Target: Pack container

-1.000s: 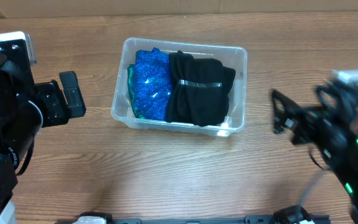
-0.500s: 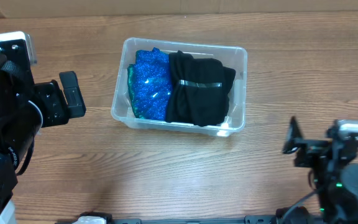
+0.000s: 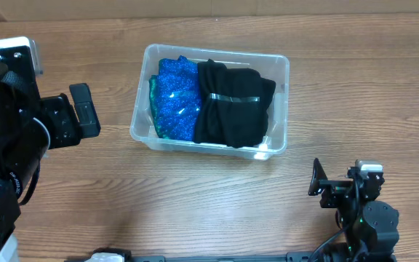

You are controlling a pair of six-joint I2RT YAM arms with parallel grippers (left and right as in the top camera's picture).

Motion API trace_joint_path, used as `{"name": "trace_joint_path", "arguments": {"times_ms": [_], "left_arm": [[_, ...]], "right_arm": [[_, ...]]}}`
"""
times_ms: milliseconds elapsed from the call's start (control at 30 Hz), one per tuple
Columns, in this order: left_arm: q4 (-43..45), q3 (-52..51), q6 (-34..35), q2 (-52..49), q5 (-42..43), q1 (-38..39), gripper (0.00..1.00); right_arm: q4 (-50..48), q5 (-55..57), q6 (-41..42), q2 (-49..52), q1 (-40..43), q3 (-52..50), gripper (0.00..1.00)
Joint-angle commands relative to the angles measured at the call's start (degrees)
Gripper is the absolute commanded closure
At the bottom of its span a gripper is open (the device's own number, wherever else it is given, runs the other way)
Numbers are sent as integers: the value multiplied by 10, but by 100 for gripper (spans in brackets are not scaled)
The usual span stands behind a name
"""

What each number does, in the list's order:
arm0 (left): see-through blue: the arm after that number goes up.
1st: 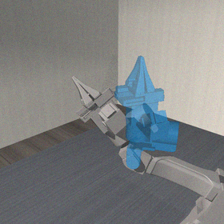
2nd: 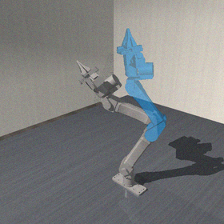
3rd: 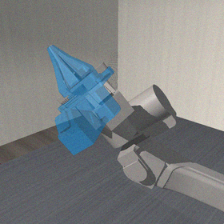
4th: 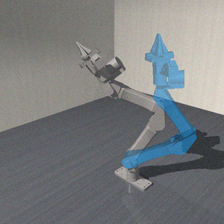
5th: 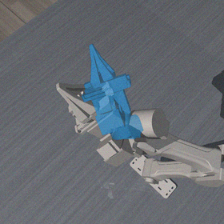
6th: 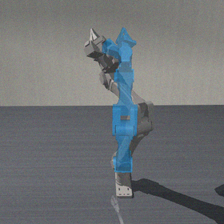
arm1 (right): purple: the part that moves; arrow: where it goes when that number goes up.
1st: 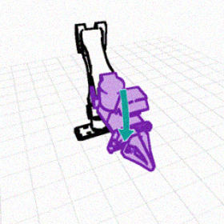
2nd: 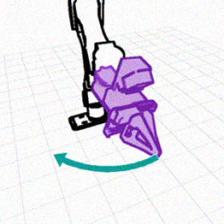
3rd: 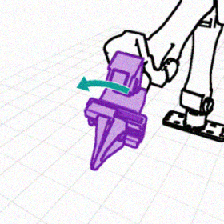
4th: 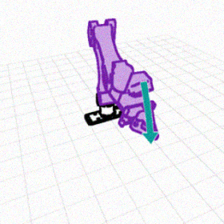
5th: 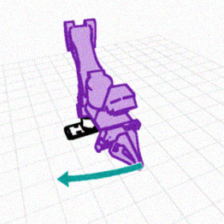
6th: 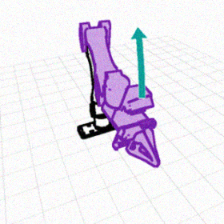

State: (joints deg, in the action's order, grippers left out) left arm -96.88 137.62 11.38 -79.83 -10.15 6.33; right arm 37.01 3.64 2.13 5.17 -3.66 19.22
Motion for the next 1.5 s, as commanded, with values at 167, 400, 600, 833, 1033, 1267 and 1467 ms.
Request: {"name": "trace_joint_path", "arguments": {"times_ms": [167, 400, 600, 833, 1033, 1267, 1467], "left_arm": [[1, 1, -11, 3, -8, -3, 0], [1, 1, -11, 3, -8, -3, 0], [1, 1, -11, 3, -8, -3, 0], [1, 1, -11, 3, -8, -3, 0], [1, 1, -11, 3, -8, -3, 0], [1, 1, -11, 3, -8, -3, 0], [1, -4, -11, 9, -8, -4, 0]], "right_arm": [[-12, -3, 7, -35, 5, -66, 0], [-10, -6, 7, -50, 5, -104, 0], [-10, -13, 7, -50, 4, -104, 0], [-10, -13, 7, -50, 4, -104, 0], [-10, -13, 7, -50, 4, -104, 0], [-10, -13, 7, -50, 4, -104, 0], [-10, -13, 7, -50, 4, -104, 0]]}}
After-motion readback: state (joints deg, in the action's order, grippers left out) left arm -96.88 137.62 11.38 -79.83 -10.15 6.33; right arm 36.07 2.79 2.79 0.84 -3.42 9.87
